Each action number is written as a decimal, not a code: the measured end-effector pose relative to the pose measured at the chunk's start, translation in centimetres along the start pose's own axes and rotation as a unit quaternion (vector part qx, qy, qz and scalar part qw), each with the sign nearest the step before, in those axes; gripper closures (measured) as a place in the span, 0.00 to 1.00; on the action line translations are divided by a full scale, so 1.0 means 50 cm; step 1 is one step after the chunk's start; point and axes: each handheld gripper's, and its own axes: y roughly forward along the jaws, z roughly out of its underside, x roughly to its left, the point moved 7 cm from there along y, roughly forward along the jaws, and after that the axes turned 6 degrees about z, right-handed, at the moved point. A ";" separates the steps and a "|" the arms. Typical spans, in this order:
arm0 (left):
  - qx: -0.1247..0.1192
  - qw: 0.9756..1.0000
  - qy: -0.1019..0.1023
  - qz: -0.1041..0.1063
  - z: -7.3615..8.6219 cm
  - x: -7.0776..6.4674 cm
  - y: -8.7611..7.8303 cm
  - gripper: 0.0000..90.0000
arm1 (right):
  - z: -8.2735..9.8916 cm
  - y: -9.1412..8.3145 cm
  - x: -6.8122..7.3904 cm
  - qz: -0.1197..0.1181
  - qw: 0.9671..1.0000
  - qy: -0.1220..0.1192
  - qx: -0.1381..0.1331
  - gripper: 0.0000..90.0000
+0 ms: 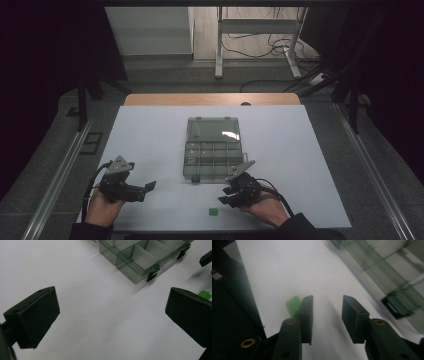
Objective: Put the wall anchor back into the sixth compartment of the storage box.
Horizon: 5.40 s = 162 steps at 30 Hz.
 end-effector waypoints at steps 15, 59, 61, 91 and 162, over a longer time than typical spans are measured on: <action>0.004 1.000 0.000 -0.002 0.001 0.001 0.001 0.00 | -0.002 0.039 0.045 -0.034 0.998 -0.042 0.019 0.85; 0.014 1.000 0.000 -0.004 0.005 0.001 0.004 0.00 | -0.010 0.064 0.049 -0.010 0.997 -0.070 0.033 0.94; 0.014 1.000 0.000 -0.004 0.005 0.001 0.004 0.00 | -0.012 0.060 0.046 -0.009 0.997 -0.065 0.029 0.94; 0.019 1.000 0.003 -0.006 0.007 0.003 0.007 0.00 | -0.051 0.002 0.001 -0.009 0.999 -0.010 -0.036 0.94; 0.019 1.000 -0.003 -0.001 0.008 0.004 0.008 0.00 | -0.146 0.042 -0.088 0.046 0.997 0.012 -0.065 0.87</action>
